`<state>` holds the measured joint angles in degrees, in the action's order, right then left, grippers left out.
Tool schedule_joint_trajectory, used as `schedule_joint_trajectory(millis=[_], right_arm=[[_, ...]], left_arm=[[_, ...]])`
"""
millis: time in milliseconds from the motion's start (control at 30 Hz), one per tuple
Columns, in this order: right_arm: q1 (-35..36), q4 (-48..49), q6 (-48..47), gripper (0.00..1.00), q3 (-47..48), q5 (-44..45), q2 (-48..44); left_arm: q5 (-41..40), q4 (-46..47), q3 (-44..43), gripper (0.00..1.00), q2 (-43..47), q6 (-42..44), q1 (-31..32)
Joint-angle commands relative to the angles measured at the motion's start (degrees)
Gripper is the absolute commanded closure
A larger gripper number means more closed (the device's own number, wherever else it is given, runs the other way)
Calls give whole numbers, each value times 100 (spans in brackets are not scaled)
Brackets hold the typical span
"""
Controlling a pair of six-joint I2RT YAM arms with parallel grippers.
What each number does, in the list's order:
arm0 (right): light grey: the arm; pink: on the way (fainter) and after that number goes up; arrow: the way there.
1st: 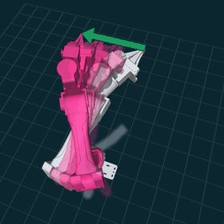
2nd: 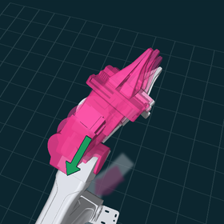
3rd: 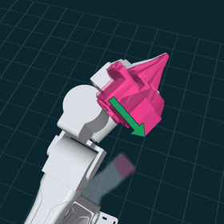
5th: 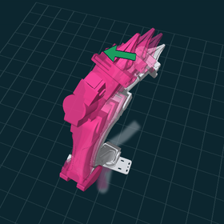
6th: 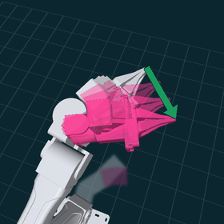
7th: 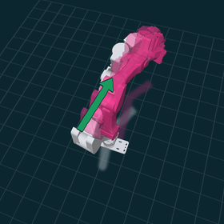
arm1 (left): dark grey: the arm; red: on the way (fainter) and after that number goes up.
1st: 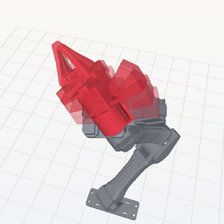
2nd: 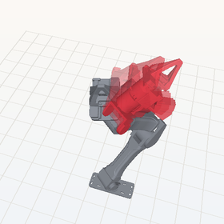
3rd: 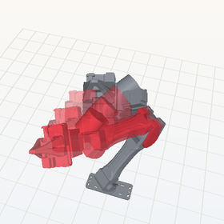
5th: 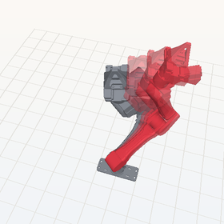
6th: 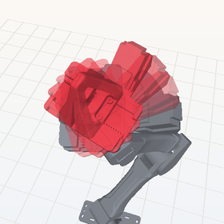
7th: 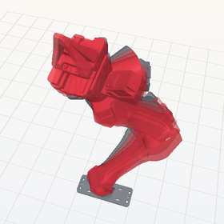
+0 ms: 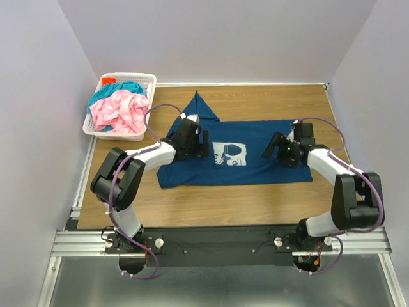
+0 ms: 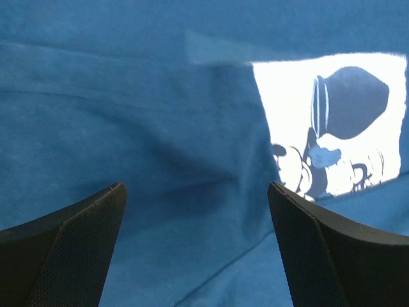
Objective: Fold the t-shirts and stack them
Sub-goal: Fold the tshirt
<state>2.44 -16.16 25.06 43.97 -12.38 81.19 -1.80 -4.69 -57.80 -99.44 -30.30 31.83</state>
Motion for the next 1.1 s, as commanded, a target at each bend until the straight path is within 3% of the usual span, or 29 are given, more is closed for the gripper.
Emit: schedule_joint_trajectory(millis=[0, 300, 600, 800, 1067], right_arm=[[274, 394, 157, 0, 322, -441, 537], [292, 518, 421, 0, 815, 130, 1373], [301, 412, 368, 0, 684, 465, 1049], [301, 395, 333, 0, 692, 96, 1118], [310, 368, 359, 0, -97, 69, 917]], left_arm=[[154, 442, 76, 2, 56, -187, -125], [-74, 522, 401, 2, 118, -186, -388], [13, 522, 401, 2, 65, -221, -494], [75, 548, 366, 2, -40, -221, -494], [-66, 522, 1068, 2, 425, -432, -494]])
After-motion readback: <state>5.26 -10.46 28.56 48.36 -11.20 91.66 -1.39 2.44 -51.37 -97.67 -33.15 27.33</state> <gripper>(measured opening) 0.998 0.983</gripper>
